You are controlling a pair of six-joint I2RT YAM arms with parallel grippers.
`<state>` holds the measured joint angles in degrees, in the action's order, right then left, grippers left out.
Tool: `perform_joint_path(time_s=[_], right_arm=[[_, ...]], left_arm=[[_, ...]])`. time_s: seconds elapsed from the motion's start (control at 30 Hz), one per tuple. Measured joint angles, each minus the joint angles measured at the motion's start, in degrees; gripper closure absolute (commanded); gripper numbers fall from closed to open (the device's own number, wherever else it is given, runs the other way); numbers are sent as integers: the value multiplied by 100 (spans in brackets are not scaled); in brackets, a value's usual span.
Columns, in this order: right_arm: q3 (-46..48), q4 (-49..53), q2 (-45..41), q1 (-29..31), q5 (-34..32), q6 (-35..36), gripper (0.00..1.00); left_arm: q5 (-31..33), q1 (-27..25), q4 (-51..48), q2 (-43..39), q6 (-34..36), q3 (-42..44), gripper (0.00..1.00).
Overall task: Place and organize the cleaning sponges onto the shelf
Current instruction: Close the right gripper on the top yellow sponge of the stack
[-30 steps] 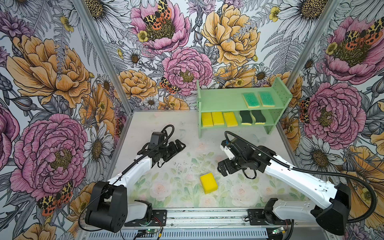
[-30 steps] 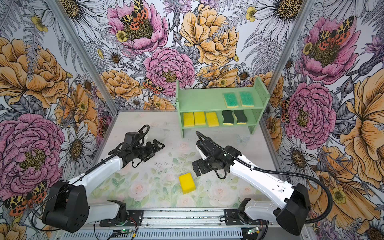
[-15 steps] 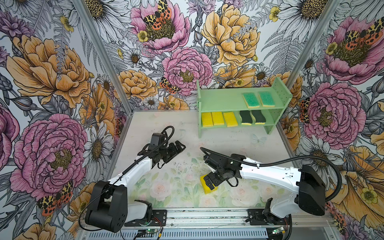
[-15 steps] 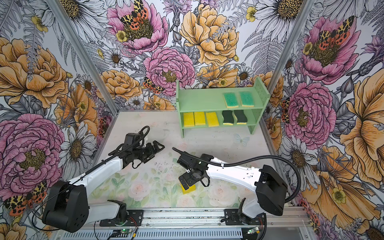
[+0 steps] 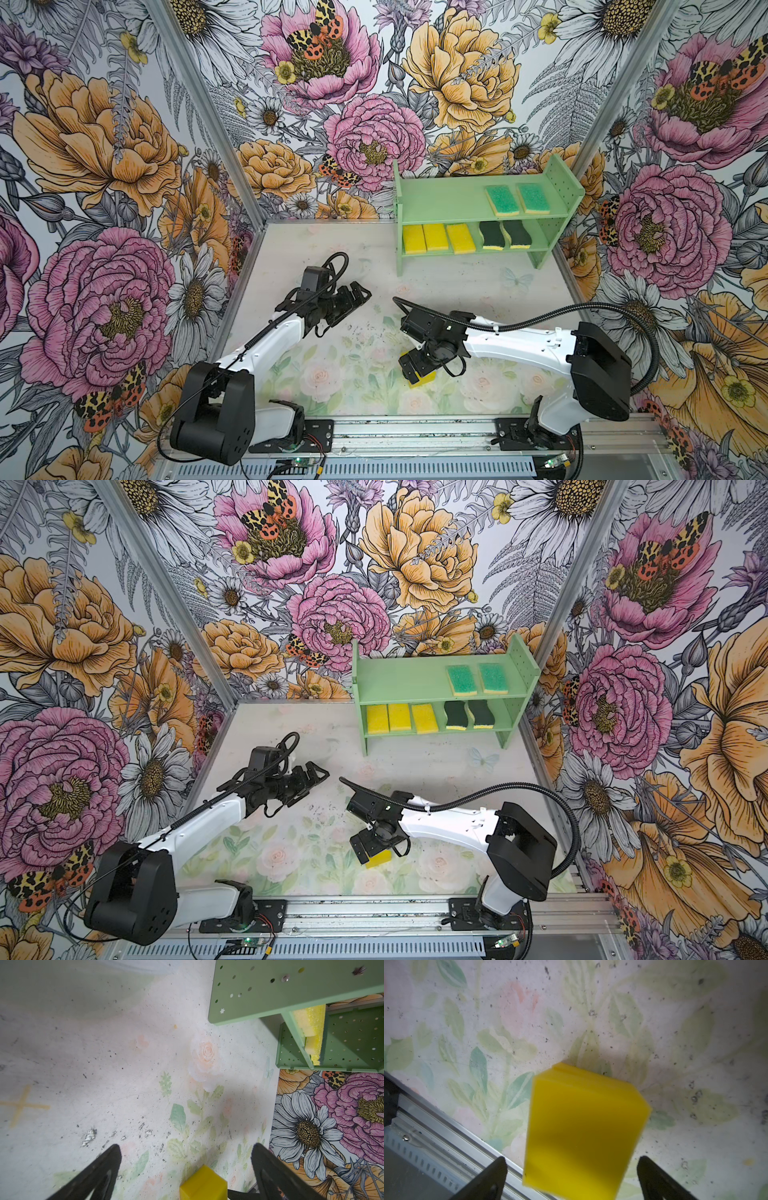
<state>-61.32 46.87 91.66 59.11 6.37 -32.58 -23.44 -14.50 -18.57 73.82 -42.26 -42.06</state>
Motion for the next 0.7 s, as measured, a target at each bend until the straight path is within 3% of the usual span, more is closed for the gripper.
perform_joint_path(time_s=[0.4,0.7], right_arm=[[-72,-48,623,24,-13,-107,0],[-160,-55,778,24,-234,-105,7]], left_arm=[[0,7,-4,-24,0,94,1],[-2,15,-2,-22,0,94,1]])
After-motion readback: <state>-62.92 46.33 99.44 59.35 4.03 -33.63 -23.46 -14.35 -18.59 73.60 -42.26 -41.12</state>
